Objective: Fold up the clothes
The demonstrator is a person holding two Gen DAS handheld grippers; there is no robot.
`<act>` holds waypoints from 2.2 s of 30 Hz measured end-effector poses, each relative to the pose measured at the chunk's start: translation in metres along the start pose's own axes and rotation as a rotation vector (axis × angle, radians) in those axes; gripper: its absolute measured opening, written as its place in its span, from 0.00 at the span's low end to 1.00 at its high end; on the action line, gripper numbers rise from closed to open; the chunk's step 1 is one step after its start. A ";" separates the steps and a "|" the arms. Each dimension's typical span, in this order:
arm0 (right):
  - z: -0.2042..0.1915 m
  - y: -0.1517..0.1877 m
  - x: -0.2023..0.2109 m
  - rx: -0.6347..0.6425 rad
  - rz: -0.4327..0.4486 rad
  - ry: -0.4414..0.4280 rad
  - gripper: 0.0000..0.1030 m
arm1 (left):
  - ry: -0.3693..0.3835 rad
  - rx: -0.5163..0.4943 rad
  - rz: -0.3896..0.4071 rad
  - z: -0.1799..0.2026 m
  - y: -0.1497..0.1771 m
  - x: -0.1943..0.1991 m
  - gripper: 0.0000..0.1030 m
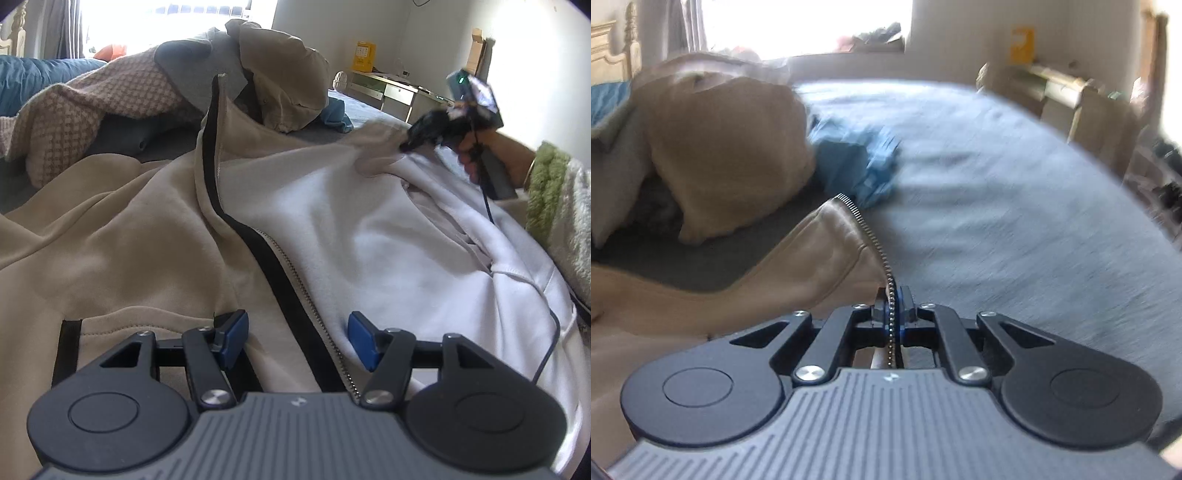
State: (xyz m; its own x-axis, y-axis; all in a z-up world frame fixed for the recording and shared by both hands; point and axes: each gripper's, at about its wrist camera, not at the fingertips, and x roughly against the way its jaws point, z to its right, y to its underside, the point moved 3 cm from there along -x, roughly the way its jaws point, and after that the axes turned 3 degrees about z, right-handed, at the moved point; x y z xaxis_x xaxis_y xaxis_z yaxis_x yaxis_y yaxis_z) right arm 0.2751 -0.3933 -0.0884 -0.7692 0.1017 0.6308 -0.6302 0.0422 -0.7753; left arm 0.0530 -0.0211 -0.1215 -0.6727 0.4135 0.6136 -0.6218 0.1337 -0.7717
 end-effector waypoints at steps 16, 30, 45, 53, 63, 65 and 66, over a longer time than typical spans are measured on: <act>-0.056 0.079 0.146 0.148 -0.178 -0.334 0.37 | -0.006 0.025 0.022 0.004 0.018 0.045 0.64; -0.076 0.118 0.130 0.433 -0.186 -0.063 0.02 | -0.080 -0.005 0.031 -0.005 0.037 0.040 0.64; -0.044 0.132 0.242 0.215 -0.069 -0.209 0.17 | -0.102 -0.055 0.036 0.003 0.038 0.050 0.66; 0.042 0.212 0.257 -0.051 -0.079 -0.019 0.40 | -0.005 -0.143 0.058 0.048 0.034 0.077 0.69; 0.101 0.263 0.248 -0.353 -0.075 -0.098 0.57 | 0.166 -0.283 0.061 0.147 0.034 0.066 0.71; 0.113 0.267 0.250 -0.429 -0.048 -0.158 0.57 | 0.195 -0.314 0.055 0.162 0.039 0.063 0.71; 0.120 0.269 0.252 -0.481 -0.032 -0.199 0.57 | 0.208 -0.333 0.053 0.169 0.041 0.062 0.71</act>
State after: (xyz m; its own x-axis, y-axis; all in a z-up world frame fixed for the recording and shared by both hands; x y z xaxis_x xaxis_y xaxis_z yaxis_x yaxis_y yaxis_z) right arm -0.1008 -0.4758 -0.1340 -0.7849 -0.0959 0.6121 -0.5699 0.4992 -0.6527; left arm -0.0816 -0.1420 -0.0871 -0.5836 0.5967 0.5508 -0.4009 0.3781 -0.8345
